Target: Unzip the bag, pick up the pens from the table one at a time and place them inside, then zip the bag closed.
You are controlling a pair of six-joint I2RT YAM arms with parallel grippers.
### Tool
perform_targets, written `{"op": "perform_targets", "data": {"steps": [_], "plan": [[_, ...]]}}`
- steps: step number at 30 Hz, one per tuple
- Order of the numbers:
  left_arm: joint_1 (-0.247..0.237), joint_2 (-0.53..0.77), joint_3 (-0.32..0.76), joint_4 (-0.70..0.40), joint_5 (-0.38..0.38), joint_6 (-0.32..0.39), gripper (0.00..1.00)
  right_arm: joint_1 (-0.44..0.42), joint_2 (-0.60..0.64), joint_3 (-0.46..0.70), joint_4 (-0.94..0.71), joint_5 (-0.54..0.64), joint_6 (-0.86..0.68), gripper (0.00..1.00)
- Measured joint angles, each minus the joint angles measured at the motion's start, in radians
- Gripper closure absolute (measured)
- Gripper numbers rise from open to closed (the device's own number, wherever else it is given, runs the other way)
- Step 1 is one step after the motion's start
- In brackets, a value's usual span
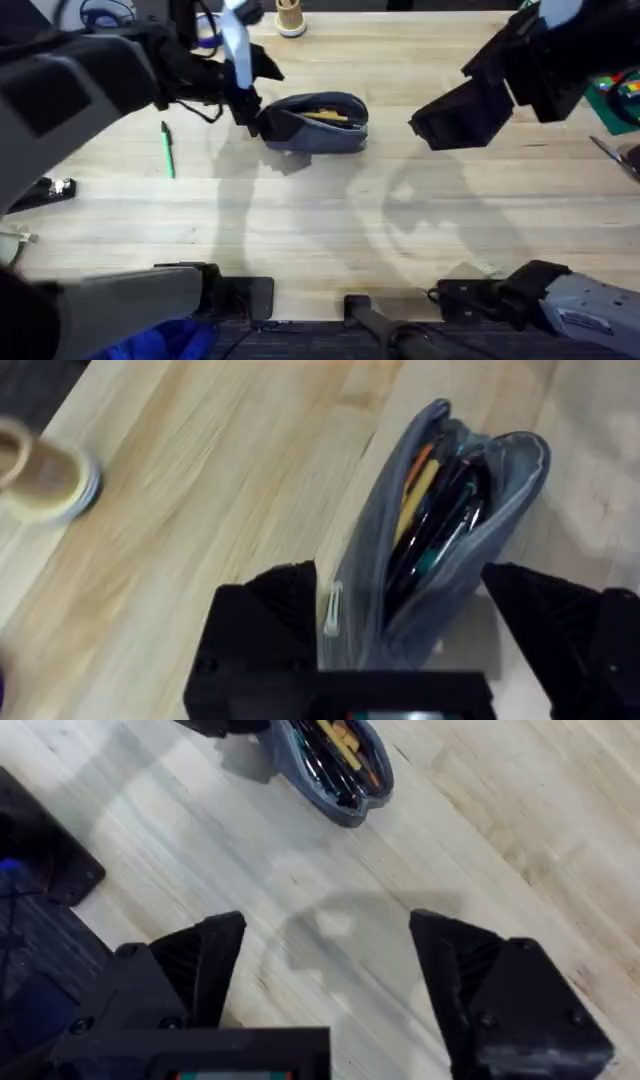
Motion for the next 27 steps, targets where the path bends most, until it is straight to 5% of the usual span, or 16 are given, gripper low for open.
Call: {"op": "perform_targets", "data": {"steps": [9,17,27], "plan": [[0.083,-0.157,0.0,-0.11,-0.114,-0.206,0.006,0.0,0.0,0.0,0.0,0.0,0.0,0.004],[0.171,-0.27,0.0,-0.248,-0.315,-0.403,0.007,0.0,0.0,0.0,0.017,0.003,0.0,0.003],[0.272,-0.307,0.0,-0.401,-0.482,-0.464,0.008,0.0,0.0,0.0,0.063,0.003,0.0,0.004]]}}
